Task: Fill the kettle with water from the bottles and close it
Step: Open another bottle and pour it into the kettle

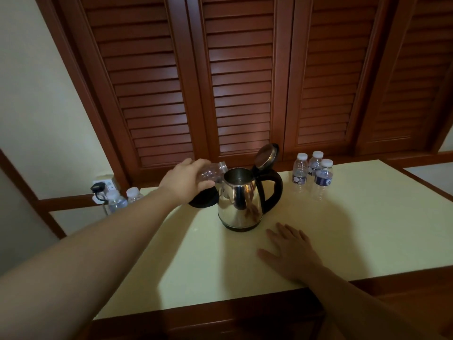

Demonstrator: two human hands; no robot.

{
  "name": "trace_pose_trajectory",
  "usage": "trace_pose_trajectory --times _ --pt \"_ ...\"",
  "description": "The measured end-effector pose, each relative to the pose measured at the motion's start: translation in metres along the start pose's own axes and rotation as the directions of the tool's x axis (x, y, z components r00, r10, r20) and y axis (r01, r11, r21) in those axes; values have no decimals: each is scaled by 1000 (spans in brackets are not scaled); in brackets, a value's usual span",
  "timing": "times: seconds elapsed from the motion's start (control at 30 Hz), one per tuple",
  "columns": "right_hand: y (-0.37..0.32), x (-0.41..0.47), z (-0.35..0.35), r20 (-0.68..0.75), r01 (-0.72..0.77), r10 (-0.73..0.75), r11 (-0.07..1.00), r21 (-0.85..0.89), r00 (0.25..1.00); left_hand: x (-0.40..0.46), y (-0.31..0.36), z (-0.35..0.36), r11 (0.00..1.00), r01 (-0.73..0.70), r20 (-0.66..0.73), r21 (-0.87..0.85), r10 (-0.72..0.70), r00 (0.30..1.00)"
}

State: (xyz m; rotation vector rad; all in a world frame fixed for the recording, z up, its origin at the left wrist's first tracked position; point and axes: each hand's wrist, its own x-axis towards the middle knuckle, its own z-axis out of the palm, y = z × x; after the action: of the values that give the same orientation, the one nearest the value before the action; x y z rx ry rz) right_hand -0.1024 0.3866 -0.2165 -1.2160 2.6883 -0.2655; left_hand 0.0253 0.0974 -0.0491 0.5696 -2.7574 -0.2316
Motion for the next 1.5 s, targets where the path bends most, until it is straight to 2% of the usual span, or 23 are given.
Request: trace_pose_trajectory --times 0.07,0.2,0.4,0.5,0.57,0.63,0.7,0.87,1.0,1.17,1.3,1.43,1.5 --pt "-3 0 -2 -3 -3 3 1000 -15 1000 -18 -11 14 998 8 -53 -69 -12 999" --pt "-13 1 -11 -31 9 -10 1000 -8 999 -62 -22 51 999 -39 -80 -32 36 996" --pt "-39 11 -16 -1 107 -107 993 -44 994 -103 -32 99 997 -35 17 -63 36 999" --pt "-42 13 -14 0 107 -107 994 23 994 -108 -33 110 998 -29 39 -59 32 999" --pt "-48 13 -15 -70 101 -92 984 146 993 -107 -33 112 998 -54 71 -35 57 996" --pt "-57 10 -20 -168 118 -68 943 311 983 -106 -30 113 995 -80 98 -64 86 991" --pt "-66 8 -26 -243 167 -72 903 397 967 -104 -24 114 989 -103 106 -107 114 988" --pt "-72 2 -37 -254 193 -70 845 499 965 -95 -10 116 969 -151 64 -196 166 984" --pt "-60 -3 -43 -248 207 -86 831 517 965 -90 -2 118 952 -198 57 -232 216 975" --pt "-34 -6 -55 -293 309 -169 782 542 941 -84 18 114 901 -274 6 -337 293 956" --pt "-9 -6 -64 -264 332 -226 807 489 938 -75 38 117 873 -296 16 -388 327 945" --pt "15 -9 -75 -271 360 -258 811 461 927 -64 60 128 903 -273 25 -332 297 955" --pt "29 -8 -78 -274 370 -267 809 457 924 -60 76 132 913 -275 -20 -302 282 959"
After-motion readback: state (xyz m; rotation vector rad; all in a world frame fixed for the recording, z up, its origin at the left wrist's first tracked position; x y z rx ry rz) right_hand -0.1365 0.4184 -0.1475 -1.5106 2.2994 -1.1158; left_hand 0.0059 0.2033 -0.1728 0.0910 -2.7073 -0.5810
